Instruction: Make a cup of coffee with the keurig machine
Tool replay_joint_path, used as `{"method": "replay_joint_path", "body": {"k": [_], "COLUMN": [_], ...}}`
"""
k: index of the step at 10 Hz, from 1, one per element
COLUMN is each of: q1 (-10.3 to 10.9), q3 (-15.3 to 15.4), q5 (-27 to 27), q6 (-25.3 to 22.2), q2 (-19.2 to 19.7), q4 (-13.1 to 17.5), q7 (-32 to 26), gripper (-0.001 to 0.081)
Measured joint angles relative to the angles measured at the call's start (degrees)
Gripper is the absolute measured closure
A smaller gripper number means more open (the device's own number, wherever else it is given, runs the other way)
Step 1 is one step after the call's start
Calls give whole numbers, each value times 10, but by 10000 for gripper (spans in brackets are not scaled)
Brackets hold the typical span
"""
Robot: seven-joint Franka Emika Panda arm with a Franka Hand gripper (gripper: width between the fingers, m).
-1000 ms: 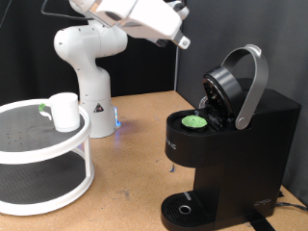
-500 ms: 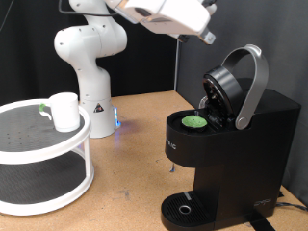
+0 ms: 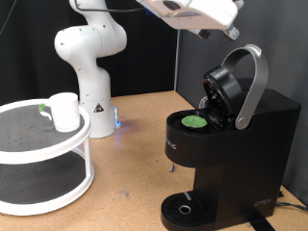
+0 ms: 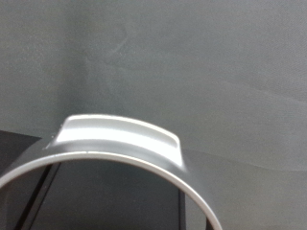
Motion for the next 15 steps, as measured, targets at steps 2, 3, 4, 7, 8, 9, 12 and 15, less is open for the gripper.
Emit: {"method": "replay_joint_path", "body": {"k": [2,3,4,7,8,9,12,15], "q1": [-2,-4,-4,0,1,3,8,9], "q3": [-6,-13,-18,-8,-2,7,36,58], "q5": [-9,-9,0,35,37,37,25,17], "q6": [-54,-101,-121,-76,-66,-56,-47,-27], "q2": [4,11,17,18,18,18,19,20], "q4": [4,15,24,36,42,48,55,52], "q7": [19,38,54,63,63,67,90,107], "gripper": [1,1,1,1,1,1,1,1]}}
